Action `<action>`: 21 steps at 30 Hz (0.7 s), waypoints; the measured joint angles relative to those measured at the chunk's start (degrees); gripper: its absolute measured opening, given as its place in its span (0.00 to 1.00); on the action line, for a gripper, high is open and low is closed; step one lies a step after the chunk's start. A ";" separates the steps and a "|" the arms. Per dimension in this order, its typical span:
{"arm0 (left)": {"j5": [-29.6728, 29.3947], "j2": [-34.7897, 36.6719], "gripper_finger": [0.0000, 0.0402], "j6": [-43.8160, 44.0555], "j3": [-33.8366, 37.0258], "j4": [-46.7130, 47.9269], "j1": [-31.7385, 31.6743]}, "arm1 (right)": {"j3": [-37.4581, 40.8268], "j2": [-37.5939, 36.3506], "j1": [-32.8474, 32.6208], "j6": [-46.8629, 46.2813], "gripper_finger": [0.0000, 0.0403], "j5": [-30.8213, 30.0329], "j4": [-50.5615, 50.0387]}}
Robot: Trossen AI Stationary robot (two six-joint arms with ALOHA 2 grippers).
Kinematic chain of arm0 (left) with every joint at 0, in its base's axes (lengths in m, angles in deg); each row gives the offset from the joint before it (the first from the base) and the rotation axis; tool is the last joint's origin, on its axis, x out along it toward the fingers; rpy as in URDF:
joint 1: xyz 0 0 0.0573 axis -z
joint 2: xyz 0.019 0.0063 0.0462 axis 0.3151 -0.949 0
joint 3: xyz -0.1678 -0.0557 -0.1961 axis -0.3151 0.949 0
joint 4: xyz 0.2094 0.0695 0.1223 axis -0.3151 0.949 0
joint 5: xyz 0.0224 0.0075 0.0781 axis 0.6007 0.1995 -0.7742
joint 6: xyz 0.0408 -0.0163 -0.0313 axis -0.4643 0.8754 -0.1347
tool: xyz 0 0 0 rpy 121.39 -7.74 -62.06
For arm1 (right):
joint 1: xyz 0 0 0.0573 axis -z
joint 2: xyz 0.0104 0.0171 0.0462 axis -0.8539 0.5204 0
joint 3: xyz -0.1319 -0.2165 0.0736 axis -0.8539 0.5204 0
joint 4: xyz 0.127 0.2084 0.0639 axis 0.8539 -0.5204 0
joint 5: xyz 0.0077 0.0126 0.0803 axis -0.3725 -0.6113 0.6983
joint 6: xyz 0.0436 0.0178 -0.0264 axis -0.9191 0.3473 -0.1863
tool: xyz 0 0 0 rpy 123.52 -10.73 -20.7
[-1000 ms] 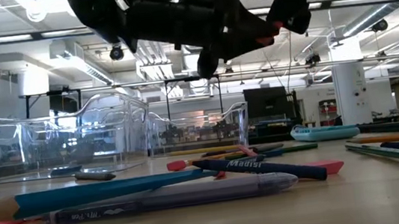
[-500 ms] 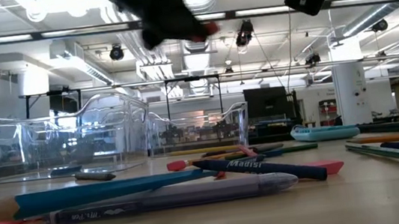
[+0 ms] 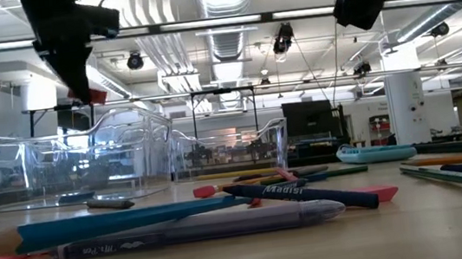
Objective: Sort crayons/erasers/pens/pencils in bins
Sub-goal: Put the top orange eraser into the middle left transparent bin, then put the gray crayon into the bottom right transparent bin
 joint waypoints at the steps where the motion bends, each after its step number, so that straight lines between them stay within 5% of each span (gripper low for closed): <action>1: 0.01 -0.05 0.14 0.00 0.52 -0.14 -0.01 | 0.01 0.04 0.01 0.06 0.40 -0.07 0.12; 7: -0.65 -0.22 0.41 -1.32 2.03 1.32 -0.24 | 0.15 0.17 -0.01 2.32 0.40 -1.97 0.76; 12: -4.14 1.88 0.52 -1.37 1.36 -4.38 0.86 | 2.08 0.17 -0.01 4.46 0.40 -6.14 3.03; 21: -10.39 7.26 0.53 -18.28 14.65 -61.65 7.30 | 10.27 4.39 0.52 6.58 0.40 -5.86 17.43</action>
